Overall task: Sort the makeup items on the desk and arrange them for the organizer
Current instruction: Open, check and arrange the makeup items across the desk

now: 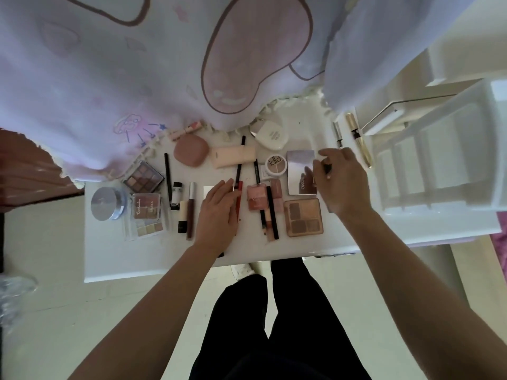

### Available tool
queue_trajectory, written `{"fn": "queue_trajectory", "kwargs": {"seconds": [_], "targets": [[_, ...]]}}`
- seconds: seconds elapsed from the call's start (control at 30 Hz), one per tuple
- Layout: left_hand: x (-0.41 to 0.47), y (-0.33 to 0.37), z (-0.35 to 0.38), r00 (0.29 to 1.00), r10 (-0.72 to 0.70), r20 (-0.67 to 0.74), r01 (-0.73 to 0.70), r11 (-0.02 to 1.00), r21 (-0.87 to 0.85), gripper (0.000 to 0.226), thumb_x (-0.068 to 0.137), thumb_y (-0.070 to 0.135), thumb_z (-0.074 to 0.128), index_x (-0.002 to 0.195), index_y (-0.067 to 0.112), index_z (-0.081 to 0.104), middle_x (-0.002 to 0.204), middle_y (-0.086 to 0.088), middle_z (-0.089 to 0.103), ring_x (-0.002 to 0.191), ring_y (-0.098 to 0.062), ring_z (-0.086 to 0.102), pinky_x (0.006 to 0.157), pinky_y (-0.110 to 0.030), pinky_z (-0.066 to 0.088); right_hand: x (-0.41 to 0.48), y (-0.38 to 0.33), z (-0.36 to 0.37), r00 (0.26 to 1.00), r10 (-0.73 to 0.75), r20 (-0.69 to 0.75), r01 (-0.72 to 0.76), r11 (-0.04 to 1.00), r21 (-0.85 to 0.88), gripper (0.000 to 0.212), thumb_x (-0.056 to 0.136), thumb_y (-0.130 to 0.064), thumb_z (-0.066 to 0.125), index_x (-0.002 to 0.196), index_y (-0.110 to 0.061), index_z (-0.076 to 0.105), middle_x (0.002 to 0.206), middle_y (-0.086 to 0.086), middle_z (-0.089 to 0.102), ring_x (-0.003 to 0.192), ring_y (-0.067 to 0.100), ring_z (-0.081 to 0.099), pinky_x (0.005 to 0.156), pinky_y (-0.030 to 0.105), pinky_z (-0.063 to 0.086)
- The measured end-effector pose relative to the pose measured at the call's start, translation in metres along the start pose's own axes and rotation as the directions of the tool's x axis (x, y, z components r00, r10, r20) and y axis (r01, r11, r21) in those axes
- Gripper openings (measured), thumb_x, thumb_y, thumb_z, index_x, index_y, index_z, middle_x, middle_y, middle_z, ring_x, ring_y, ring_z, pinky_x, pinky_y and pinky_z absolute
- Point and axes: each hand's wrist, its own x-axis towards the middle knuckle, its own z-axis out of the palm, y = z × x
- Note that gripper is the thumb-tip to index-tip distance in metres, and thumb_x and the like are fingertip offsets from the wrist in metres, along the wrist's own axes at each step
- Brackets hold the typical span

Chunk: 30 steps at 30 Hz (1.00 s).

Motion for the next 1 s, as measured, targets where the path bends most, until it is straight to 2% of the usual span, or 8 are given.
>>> {"fn": "queue_trajectory", "kwargs": {"seconds": [0.1, 0.2, 0.33, 0.4, 0.53, 0.67, 0.83, 1.0], "targets": [[-0.014, -0.005, -0.011, 0.993, 0.046, -0.105, -0.043, 0.998, 0.035, 0.03, 0.096, 0.016, 0.046, 0.109, 0.007, 0.071, 0.134, -0.014, 0.06, 0.129, -0.034, 0.051, 0.11, -0.041, 0.039, -0.027, -0.023, 0.017, 0.988, -0.131, 0.079, 0.131, 0.991, 0.007, 0.024, 0.096, -0.024, 0.06, 0.116, -0.014, 0.066, 0.109, 0.009, 0.063, 0.078, 0.025, 0.068, 0.064, 0.034, 0.055], [-0.031, -0.022, -0.026, 0.98, -0.021, -0.197, 0.045, 0.992, 0.117, 0.027, 0.092, 0.016, 0.051, 0.113, 0.009, 0.068, 0.138, -0.016, 0.054, 0.131, -0.038, 0.046, 0.107, -0.052, 0.038, -0.05, -0.041, 0.041, 0.96, -0.224, 0.168, 0.236, 0.97, -0.052, 0.021, 0.096, -0.026, 0.06, 0.111, -0.013, 0.065, 0.103, 0.008, 0.061, 0.08, 0.027, 0.064, 0.058, 0.029, 0.045], [-0.046, -0.064, -0.057, 0.926, -0.244, -0.288, 0.302, 0.938, 0.173, 0.045, 0.09, 0.027, 0.052, 0.133, 0.012, 0.051, 0.15, -0.021, 0.038, 0.14, -0.042, 0.033, 0.109, -0.058, 0.033, -0.077, -0.065, 0.073, 0.914, -0.363, 0.181, 0.374, 0.927, -0.032, 0.019, 0.09, -0.024, 0.063, 0.108, -0.016, 0.063, 0.117, 0.007, 0.056, 0.102, 0.028, 0.057, 0.072, 0.042, 0.055], [-0.049, -0.09, -0.073, 0.886, -0.34, -0.316, 0.399, 0.905, 0.146, 0.056, 0.093, 0.034, 0.05, 0.142, 0.009, 0.041, 0.154, -0.026, 0.029, 0.143, -0.044, 0.025, 0.107, -0.061, 0.031, -0.09, -0.077, 0.087, 0.9, -0.395, 0.184, 0.416, 0.905, -0.093, 0.033, 0.09, -0.031, 0.063, 0.12, -0.018, 0.062, 0.125, 0.007, 0.055, 0.113, 0.028, 0.052, 0.092, 0.05, 0.048], [-0.049, -0.133, -0.101, 0.881, -0.438, -0.18, 0.467, 0.866, 0.178, 0.079, 0.093, 0.058, 0.038, 0.157, 0.015, 0.021, 0.163, -0.025, 0.004, 0.15, -0.043, 0.003, 0.114, -0.062, 0.017, -0.111, -0.102, 0.113, 0.853, -0.425, 0.302, 0.465, 0.882, -0.073, 0.061, 0.096, -0.048, 0.049, 0.148, -0.017, 0.043, 0.155, 0.019, 0.034, 0.141, 0.039, 0.035, 0.112, 0.051, 0.031], [-0.047, -0.157, -0.107, 0.863, -0.505, -0.028, 0.504, 0.854, 0.129, 0.093, 0.084, 0.083, 0.017, 0.159, 0.028, 0.012, 0.166, -0.017, -0.002, 0.153, -0.031, -0.008, 0.121, -0.053, 0.006, -0.124, -0.111, 0.135, 0.797, -0.401, 0.453, 0.503, 0.855, -0.128, 0.074, 0.098, -0.061, 0.033, 0.158, -0.019, 0.023, 0.165, 0.02, 0.005, 0.152, 0.041, 0.003, 0.12, 0.054, 0.02], [-0.063, -0.135, -0.1, 0.784, -0.619, -0.051, 0.621, 0.781, 0.062, 0.071, 0.098, 0.061, 0.036, 0.158, 0.035, 0.007, 0.166, -0.008, -0.01, 0.152, -0.029, -0.013, 0.117, -0.058, 0.013, -0.127, -0.112, 0.146, 0.806, -0.356, 0.472, 0.49, 0.849, -0.196, 0.079, 0.098, -0.067, 0.026, 0.159, -0.019, 0.017, 0.166, 0.019, -0.004, 0.152, 0.039, -0.008, 0.122, 0.055, 0.014], [-0.08, -0.128, -0.091, 0.731, -0.678, -0.082, 0.683, 0.728, 0.063, 0.071, 0.096, 0.066, 0.031, 0.157, 0.039, 0.007, 0.166, -0.006, -0.01, 0.152, -0.03, -0.013, 0.117, -0.062, 0.014, -0.121, -0.116, 0.156, 0.816, -0.354, 0.458, 0.483, 0.853, -0.201, 0.084, 0.095, -0.071, 0.028, 0.16, -0.019, 0.017, 0.166, 0.018, -0.003, 0.152, 0.039, -0.007, 0.122, 0.058, 0.011]]}}
